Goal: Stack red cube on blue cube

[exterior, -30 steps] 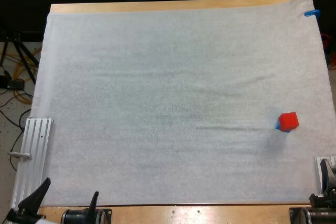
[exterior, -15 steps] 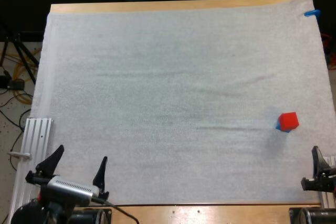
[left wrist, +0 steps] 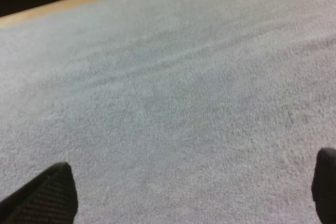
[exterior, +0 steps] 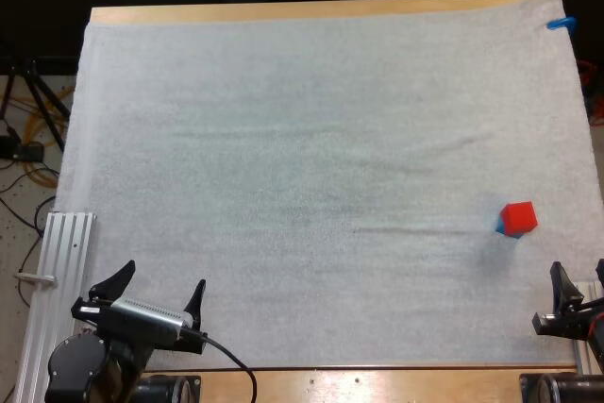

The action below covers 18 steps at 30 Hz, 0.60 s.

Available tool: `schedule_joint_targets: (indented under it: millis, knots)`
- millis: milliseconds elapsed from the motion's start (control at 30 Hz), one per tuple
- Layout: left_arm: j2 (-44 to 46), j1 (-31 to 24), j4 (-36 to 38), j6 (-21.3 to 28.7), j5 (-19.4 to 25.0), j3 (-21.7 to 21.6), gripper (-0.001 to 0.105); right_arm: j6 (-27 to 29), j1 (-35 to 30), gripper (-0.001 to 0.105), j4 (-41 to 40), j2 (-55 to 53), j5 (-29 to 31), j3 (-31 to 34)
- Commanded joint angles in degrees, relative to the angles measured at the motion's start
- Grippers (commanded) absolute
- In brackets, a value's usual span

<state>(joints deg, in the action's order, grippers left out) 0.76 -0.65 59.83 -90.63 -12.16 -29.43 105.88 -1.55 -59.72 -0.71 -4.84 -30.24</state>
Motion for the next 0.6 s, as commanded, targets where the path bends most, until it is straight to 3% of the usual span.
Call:
schedule_joint_targets:
  millis: [0,567]
  knots:
    - [8.0,0.0,-1.0,-0.8,-0.1,-0.3,0.087,0.1,-0.2,0.056,0.5,-2.2,-0.6,-0.1]
    - [8.0,0.0,-1.2,-0.8,-0.1,-0.3,0.087,0.2,-0.2,0.056,0.8,-2.2,-0.4,0.1]
